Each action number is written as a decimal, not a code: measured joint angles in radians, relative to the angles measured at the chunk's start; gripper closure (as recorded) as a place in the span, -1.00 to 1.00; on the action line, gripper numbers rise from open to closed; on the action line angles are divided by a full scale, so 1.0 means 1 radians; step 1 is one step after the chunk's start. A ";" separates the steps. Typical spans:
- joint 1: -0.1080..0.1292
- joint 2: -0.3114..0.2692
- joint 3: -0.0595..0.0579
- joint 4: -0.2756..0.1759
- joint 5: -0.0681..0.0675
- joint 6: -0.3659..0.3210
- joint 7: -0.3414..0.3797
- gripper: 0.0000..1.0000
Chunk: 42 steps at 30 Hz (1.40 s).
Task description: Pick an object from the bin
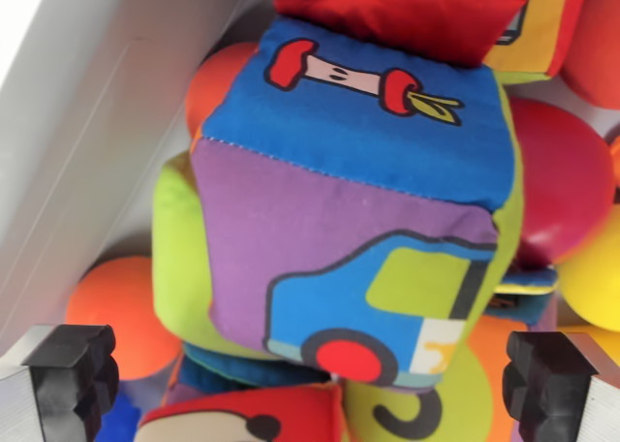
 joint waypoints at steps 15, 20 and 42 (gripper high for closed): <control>-0.003 0.068 0.005 -0.008 0.014 0.075 -0.008 -1.00; -0.004 0.078 0.006 -0.008 0.016 0.085 -0.009 -1.00; -0.004 0.080 0.007 -0.009 0.017 0.088 -0.010 1.00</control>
